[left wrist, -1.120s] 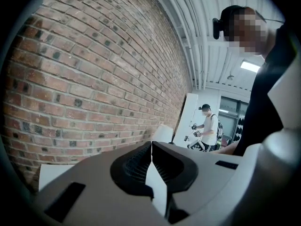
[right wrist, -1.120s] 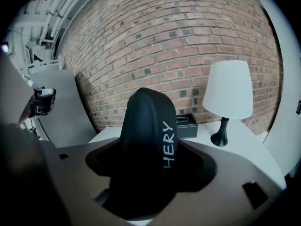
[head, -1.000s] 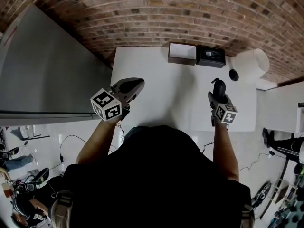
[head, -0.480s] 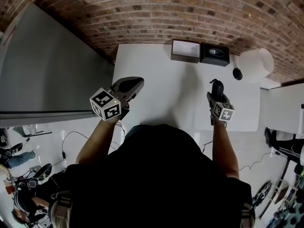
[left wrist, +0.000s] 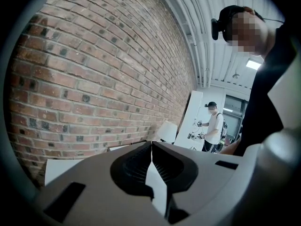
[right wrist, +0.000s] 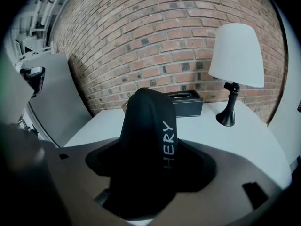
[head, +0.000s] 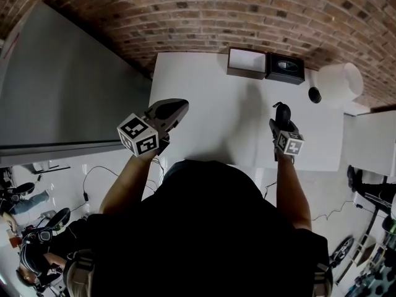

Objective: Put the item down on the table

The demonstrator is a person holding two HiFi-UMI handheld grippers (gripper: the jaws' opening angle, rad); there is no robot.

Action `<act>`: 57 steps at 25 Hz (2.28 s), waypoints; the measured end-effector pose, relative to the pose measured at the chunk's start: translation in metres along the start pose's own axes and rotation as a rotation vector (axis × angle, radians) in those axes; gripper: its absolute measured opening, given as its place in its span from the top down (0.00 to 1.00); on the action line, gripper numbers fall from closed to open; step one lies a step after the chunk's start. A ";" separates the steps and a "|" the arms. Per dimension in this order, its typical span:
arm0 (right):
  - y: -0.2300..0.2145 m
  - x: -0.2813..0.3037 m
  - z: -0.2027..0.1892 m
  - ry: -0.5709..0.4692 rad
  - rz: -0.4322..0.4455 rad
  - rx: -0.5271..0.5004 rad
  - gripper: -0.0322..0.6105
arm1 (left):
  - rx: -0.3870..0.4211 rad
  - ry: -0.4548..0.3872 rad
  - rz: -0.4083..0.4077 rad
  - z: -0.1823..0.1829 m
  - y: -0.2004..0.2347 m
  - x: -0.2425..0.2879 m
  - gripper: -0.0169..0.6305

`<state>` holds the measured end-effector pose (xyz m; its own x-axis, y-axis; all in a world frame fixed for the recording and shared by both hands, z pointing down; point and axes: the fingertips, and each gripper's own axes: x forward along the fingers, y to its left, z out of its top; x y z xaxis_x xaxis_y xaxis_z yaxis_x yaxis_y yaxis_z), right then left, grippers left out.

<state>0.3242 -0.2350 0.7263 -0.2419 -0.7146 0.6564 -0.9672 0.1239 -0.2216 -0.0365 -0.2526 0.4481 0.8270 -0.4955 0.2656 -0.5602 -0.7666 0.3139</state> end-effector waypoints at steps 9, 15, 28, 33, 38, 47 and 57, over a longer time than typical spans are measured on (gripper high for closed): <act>0.007 0.022 -0.015 0.038 0.017 0.007 0.42 | -0.014 0.014 0.016 -0.008 0.007 -0.003 0.94; 0.008 0.035 -0.029 0.078 0.015 0.002 0.41 | -0.020 0.023 0.026 -0.012 0.012 -0.006 0.94; 0.009 0.055 -0.049 0.146 -0.008 -0.022 0.41 | -0.047 0.047 0.040 -0.024 0.023 -0.009 0.94; 0.006 0.068 -0.057 0.162 -0.008 -0.026 0.41 | -0.058 0.057 0.050 -0.029 0.028 -0.011 0.94; 0.006 0.080 -0.064 0.191 -0.012 -0.027 0.42 | -0.067 0.067 0.058 -0.032 0.034 -0.011 0.94; -0.002 0.104 -0.088 0.246 -0.035 -0.049 0.41 | -0.085 0.083 0.073 -0.040 0.048 -0.012 0.94; -0.001 0.118 -0.102 0.292 -0.062 -0.079 0.41 | -0.106 0.097 0.076 -0.049 0.060 -0.013 0.94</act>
<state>0.2883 -0.2493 0.8776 -0.1832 -0.4955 0.8491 -0.9811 0.1473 -0.1258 -0.0830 -0.2728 0.5081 0.7766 -0.5043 0.3776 -0.6268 -0.6788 0.3825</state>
